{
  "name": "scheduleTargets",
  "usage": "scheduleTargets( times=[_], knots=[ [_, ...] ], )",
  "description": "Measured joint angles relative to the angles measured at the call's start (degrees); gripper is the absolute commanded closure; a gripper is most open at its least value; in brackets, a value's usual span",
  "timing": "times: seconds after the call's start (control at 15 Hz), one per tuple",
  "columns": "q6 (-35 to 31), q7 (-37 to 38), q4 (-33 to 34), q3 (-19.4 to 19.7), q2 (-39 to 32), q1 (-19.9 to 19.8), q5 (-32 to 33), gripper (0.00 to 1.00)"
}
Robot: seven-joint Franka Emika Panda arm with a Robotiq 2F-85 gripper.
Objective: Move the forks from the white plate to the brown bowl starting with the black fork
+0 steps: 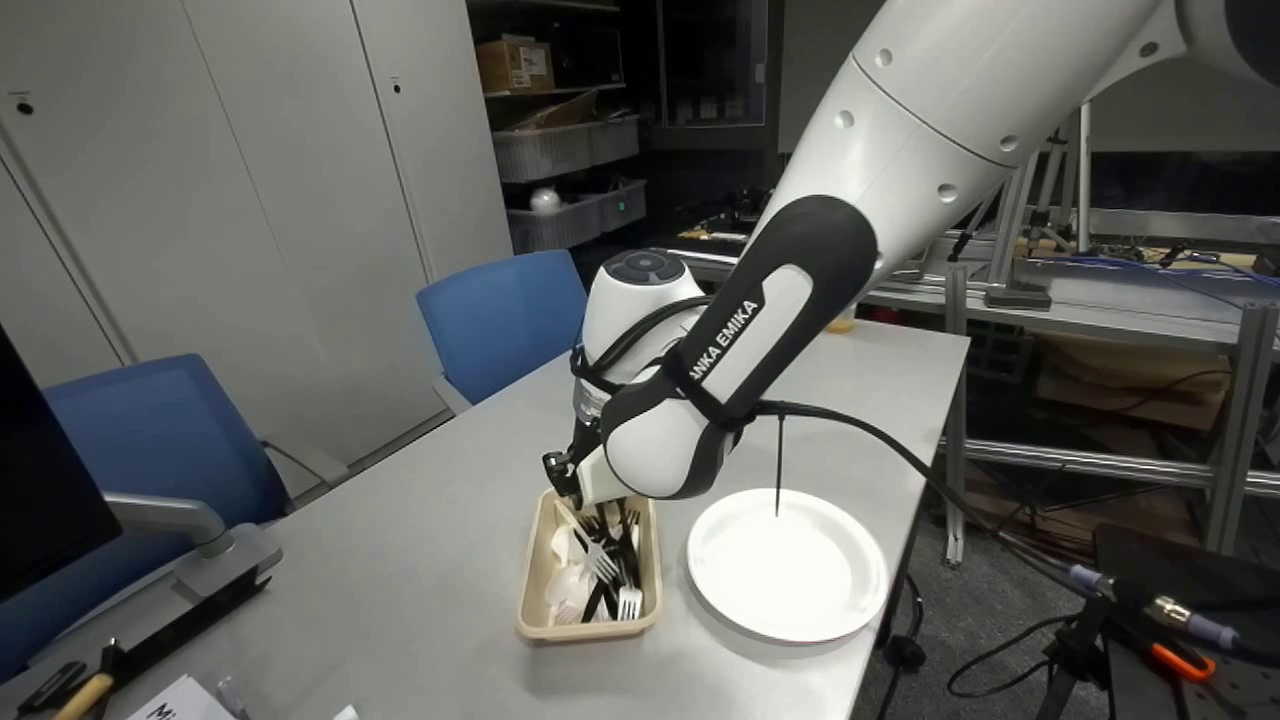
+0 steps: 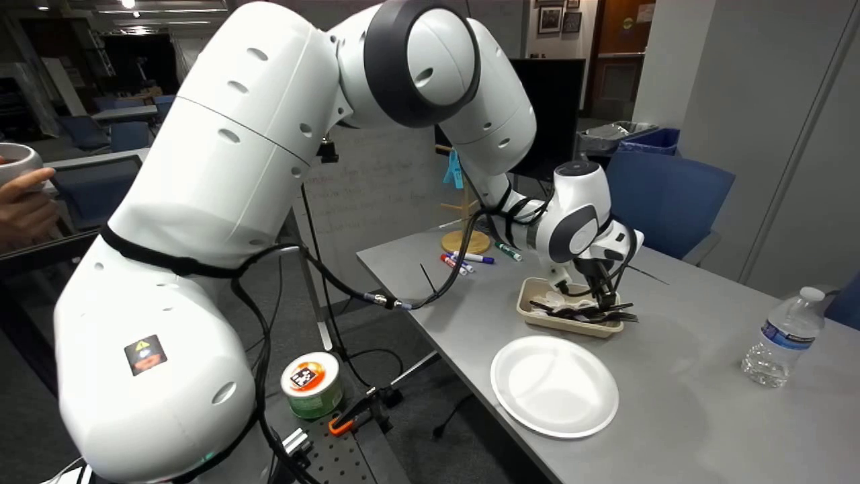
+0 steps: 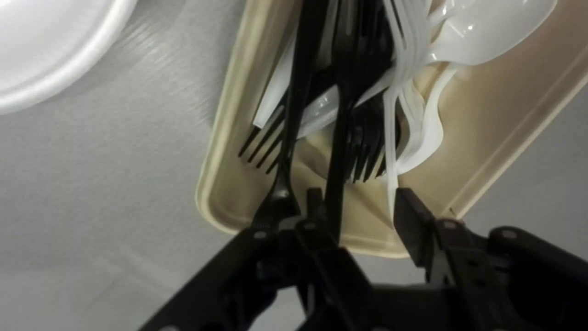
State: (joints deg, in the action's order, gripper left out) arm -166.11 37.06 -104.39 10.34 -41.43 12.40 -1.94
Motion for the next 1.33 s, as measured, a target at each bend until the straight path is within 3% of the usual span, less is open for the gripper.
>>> scheduleTargets(
  times=[0.2, 0.27, 0.87, 1.33],
  knots=[
    [2.1, -1.4, -0.3, -0.2, 0.6, 0.0, 0.0, 0.02],
    [3.3, -2.1, -0.7, -0.3, 1.1, 0.0, 0.0, 0.00],
    [14.6, -9.4, -13.0, 0.3, 14.1, 0.7, 6.8, 0.00],
    [13.7, -9.6, -29.9, 1.8, 28.3, -0.1, 19.3, 0.00]
  ],
)
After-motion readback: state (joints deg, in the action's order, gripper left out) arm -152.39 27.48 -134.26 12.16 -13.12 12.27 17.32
